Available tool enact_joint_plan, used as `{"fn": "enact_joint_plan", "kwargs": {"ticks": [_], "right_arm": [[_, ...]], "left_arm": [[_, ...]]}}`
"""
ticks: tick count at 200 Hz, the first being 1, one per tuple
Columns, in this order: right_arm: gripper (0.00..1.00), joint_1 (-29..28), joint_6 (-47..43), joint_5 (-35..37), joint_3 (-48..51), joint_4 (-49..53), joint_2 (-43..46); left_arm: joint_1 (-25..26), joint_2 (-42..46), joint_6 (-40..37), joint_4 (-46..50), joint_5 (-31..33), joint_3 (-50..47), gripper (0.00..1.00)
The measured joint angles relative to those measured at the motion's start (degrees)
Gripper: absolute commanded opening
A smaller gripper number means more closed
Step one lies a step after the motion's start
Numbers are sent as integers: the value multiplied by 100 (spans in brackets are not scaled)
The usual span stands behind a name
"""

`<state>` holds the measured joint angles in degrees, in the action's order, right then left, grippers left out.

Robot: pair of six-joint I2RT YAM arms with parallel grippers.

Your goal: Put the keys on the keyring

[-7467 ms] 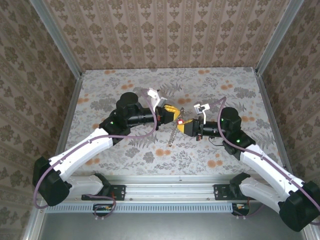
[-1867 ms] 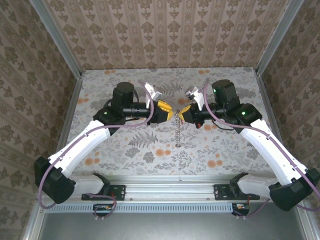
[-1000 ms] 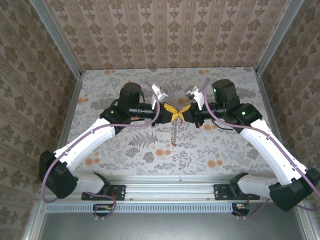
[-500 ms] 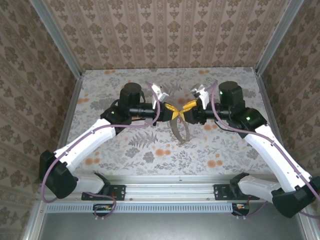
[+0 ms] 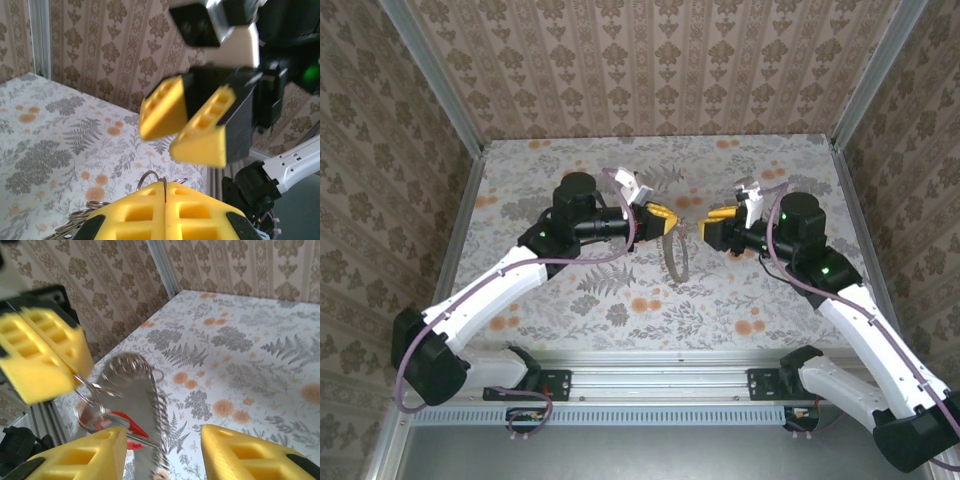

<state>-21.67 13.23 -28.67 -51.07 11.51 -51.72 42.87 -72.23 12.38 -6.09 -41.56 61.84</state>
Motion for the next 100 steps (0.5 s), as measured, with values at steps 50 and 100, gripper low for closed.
{"fn": "enact_joint_plan", "kwargs": {"ticks": [50, 100], "right_arm": [[53, -407, 164, -24, 363, -273, 264], [55, -581, 247, -22, 433, -697, 243]], "left_arm": [[68, 68, 57, -216, 170, -92, 0], [142, 68, 116, -219, 195, -92, 0]]}}
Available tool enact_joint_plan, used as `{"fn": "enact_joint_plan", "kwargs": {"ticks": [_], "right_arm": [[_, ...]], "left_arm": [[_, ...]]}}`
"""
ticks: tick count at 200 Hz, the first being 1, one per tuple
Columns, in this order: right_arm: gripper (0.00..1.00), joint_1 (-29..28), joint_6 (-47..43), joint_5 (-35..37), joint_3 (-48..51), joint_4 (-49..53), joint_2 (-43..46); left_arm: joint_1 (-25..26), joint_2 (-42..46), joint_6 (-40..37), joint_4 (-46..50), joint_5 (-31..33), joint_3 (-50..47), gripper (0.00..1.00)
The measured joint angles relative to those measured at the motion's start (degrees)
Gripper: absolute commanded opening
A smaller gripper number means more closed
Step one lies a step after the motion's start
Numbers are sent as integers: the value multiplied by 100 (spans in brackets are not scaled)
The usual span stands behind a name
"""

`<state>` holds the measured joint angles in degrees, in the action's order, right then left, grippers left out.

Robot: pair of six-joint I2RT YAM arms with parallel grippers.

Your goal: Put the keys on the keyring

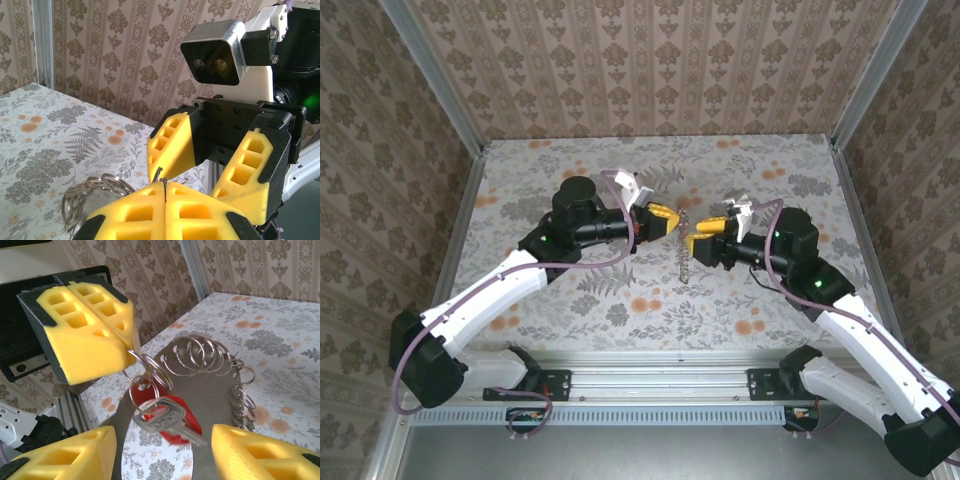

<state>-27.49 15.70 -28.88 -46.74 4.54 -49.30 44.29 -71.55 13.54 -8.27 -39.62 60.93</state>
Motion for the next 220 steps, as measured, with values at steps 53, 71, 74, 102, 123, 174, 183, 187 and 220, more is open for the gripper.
{"fn": "enact_joint_plan", "kwargs": {"ticks": [53, 71, 74, 102, 123, 174, 183, 187, 220], "right_arm": [[46, -17, 107, -24, 0, -374, -387], [35, -17, 122, -55, 0, -413, -424], [33, -17, 120, -66, 0, -422, -422], [26, -17, 151, -140, 85, -463, -308], [17, -17, 166, -181, 164, -463, -210], [2, -28, 238, -352, 291, -568, -164], [0, -44, 256, -387, 299, -577, -164], [0, -48, 258, -407, 299, -577, -166], [0, -188, 280, -544, 297, -651, -289]], "left_arm": [[31, -31, 85, -17, -4, 0, 0], [31, -50, 114, -37, 0, 0, 0], [31, -50, 127, -37, 0, 0, 0], [31, -50, 153, -66, 4, 0, 0], [37, -50, 190, -92, 4, 0, 0], [74, -50, 192, -96, 24, 0, 0], [74, -50, 192, -94, 26, 0, 0], [74, -50, 192, -96, 26, 0, 0], [83, -50, 192, -114, 33, 0, 0]]}}
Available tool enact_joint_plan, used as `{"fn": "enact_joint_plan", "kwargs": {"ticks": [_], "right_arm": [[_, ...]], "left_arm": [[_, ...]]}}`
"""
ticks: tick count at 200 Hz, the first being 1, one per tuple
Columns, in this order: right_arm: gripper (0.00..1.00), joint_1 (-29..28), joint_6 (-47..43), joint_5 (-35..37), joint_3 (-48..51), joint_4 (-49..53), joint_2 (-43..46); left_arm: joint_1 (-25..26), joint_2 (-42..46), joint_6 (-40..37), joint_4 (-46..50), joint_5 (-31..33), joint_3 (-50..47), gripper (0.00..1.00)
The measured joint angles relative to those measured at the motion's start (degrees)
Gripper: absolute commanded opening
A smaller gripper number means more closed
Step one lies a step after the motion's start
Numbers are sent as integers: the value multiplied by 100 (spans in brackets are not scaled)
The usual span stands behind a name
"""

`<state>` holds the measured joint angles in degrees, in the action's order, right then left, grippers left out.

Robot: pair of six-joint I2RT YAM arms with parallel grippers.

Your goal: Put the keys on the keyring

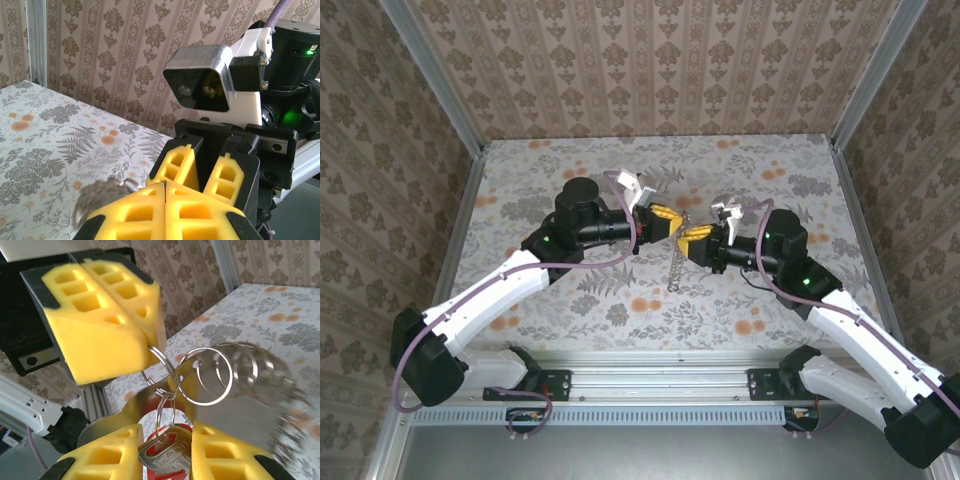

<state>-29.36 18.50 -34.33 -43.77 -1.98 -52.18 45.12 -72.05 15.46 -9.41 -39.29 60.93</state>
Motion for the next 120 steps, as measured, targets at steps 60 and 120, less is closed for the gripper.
{"fn": "enact_joint_plan", "kwargs": {"ticks": [60, 120], "right_arm": [[16, -81, 2, -20, 2, -22, -83], [45, -85, 85, 140, 48, 81, 238]], "left_arm": [[66, -26, 2, -39, 63, -17, 0], [173, -26, 0, -221, 205, -44, 0]]}}
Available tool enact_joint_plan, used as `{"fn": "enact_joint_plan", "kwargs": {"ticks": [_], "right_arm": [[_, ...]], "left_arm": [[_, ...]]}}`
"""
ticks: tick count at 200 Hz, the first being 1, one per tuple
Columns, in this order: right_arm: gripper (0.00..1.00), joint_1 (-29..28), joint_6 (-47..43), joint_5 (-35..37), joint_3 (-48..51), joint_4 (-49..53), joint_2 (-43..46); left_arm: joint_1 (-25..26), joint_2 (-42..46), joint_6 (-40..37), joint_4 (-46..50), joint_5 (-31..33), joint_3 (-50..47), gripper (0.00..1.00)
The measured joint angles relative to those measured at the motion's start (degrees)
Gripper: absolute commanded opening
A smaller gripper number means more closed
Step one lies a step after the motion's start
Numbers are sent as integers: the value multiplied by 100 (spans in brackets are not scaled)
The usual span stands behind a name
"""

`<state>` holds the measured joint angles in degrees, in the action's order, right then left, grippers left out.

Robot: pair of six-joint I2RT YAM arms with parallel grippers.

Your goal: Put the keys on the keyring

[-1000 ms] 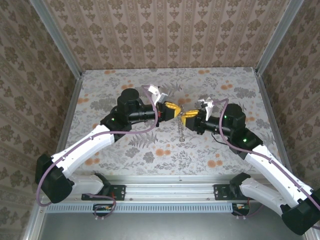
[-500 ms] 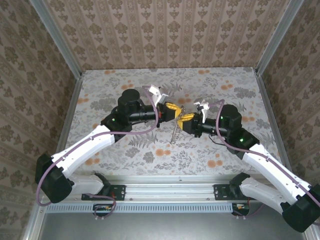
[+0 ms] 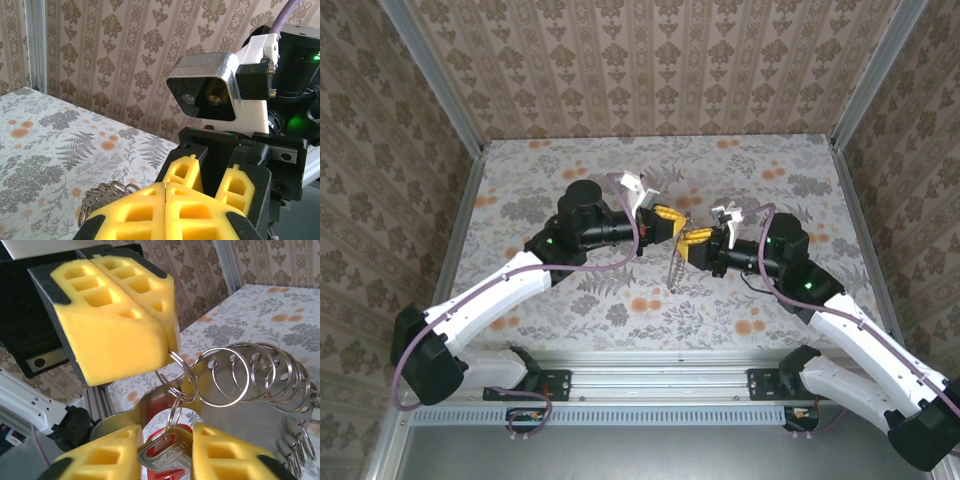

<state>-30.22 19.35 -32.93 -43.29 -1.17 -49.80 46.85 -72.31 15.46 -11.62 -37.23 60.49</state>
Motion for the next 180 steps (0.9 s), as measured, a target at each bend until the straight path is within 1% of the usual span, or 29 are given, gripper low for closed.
{"fn": "enact_joint_plan", "kwargs": {"ticks": [6, 24, 48, 82, 106, 120, 148, 180], "right_arm": [[48, 4, 0, 0, 2, 4, 11], [52, 20, 48, -2, 2, 48, 37], [52, 186, 109, -31, 7, 74, 179], [52, 664, 367, -160, 7, 4, 446], [50, 962, 743, -363, 7, -330, 372], [45, 1056, 984, -476, 7, -625, 223], [36, 1102, 1388, -695, 17, -1156, -70], [34, 1102, 1622, -986, 20, -1515, -302]], "left_arm": [[9, 0, -2, -26, 28, -11, 0], [11, 0, -2, -66, 109, -22, 0], [11, 0, -2, -87, 184, -22, 0], [11, 0, -4, -87, 240, -26, 0], [11, 0, -2, -87, 258, -26, 0], [11, 0, -2, -87, 258, -26, 0], [11, 0, -2, -96, 256, -37, 0], [11, 0, -2, -131, 256, -37, 0]]}}
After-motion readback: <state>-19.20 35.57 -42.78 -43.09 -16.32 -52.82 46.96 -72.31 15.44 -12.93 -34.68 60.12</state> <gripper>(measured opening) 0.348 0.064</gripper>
